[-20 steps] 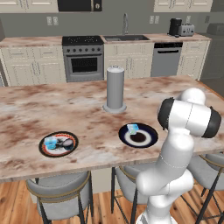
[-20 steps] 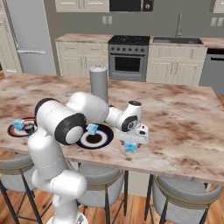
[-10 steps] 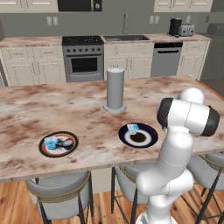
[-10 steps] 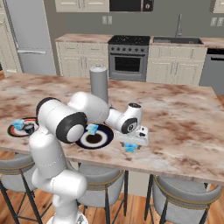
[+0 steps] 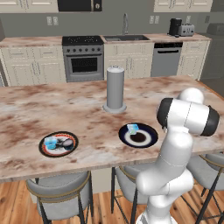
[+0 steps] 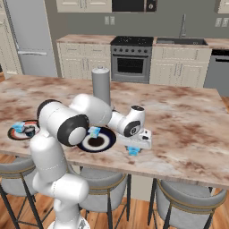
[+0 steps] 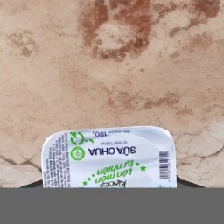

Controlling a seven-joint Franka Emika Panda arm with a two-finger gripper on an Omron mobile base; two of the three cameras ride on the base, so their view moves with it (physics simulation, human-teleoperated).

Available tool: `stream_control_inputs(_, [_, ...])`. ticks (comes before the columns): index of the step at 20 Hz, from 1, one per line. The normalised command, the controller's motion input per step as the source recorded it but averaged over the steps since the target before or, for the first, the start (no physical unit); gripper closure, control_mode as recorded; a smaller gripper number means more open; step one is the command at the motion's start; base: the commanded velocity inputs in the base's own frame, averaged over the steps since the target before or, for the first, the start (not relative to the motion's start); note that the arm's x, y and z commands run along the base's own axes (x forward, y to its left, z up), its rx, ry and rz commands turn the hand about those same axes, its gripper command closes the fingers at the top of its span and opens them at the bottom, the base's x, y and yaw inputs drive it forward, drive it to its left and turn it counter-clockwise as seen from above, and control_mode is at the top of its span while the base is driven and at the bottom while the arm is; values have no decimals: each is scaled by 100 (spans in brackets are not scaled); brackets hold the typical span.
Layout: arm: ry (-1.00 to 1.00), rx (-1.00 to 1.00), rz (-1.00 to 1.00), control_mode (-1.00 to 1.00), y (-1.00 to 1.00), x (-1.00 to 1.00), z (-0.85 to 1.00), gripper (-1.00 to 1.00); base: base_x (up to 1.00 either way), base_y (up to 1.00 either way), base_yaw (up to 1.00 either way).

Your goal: Place two yogurt containers on each plate.

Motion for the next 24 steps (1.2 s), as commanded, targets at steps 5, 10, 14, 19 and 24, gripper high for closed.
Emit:
stream_control_inputs(5, [-5,0,0,-100,3,-21,22,100,0,0,0])
stream_control_inputs(10, [-9,0,0,-100,21,-40,34,100,0,0,0])
stream_control_inputs(14, [-2,0,0,-100,35,-36,42,100,0,0,0])
stream_control_inputs(19, [-4,0,0,-100,50,-25,39,100,0,0,0])
stream_control_inputs(24, [-2,0,4,-100,65,-4,28,100,0,0,0])
